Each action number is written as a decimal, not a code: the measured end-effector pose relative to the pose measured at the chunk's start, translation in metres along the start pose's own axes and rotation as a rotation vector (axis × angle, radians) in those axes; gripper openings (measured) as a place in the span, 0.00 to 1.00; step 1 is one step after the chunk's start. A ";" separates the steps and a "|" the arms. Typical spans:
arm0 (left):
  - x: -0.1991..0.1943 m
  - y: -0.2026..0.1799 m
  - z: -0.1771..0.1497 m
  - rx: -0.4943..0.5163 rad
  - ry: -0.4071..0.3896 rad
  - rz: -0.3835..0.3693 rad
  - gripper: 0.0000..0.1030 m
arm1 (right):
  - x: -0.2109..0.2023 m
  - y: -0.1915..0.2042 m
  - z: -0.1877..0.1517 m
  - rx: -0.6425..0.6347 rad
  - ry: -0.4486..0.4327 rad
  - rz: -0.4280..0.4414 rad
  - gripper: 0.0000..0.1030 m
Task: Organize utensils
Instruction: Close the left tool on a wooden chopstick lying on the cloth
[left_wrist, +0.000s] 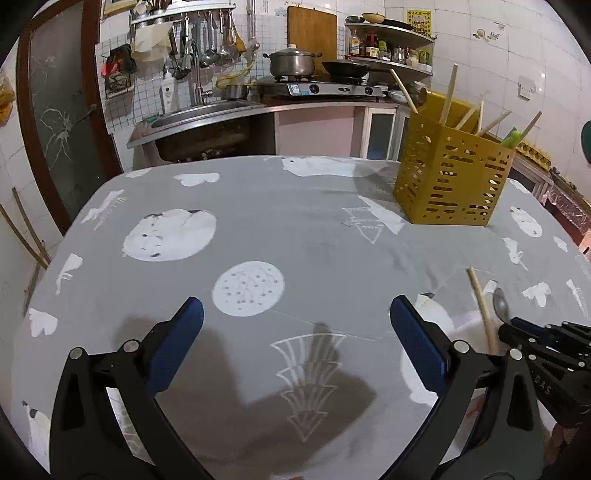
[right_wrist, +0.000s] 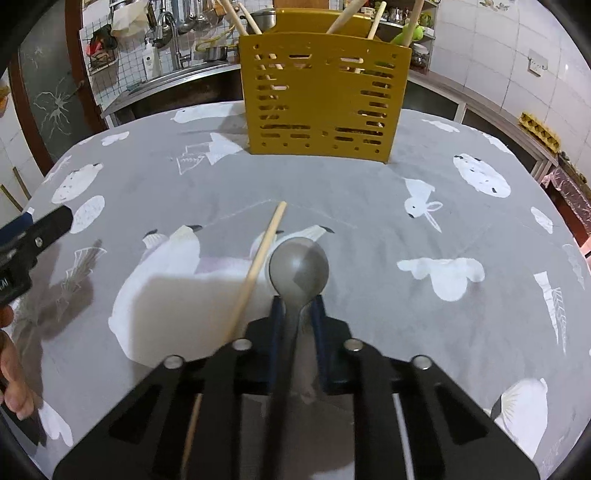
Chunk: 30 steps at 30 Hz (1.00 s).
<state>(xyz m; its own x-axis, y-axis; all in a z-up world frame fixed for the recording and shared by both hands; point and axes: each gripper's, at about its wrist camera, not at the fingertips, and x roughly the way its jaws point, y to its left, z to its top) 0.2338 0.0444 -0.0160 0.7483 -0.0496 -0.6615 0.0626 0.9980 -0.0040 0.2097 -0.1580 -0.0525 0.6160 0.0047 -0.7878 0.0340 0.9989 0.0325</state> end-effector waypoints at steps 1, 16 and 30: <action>0.000 -0.003 0.001 -0.004 0.002 -0.008 0.95 | -0.001 -0.003 0.001 0.001 -0.003 0.006 0.10; 0.032 -0.092 0.006 0.044 0.103 -0.114 0.95 | 0.005 -0.113 0.015 0.107 -0.009 -0.043 0.08; 0.071 -0.167 0.002 0.168 0.226 -0.151 0.53 | 0.010 -0.130 0.014 0.117 -0.020 -0.011 0.08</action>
<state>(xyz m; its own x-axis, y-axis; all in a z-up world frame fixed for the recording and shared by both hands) 0.2781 -0.1256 -0.0611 0.5580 -0.1678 -0.8127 0.2837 0.9589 -0.0032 0.2221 -0.2884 -0.0562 0.6302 -0.0083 -0.7764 0.1320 0.9865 0.0966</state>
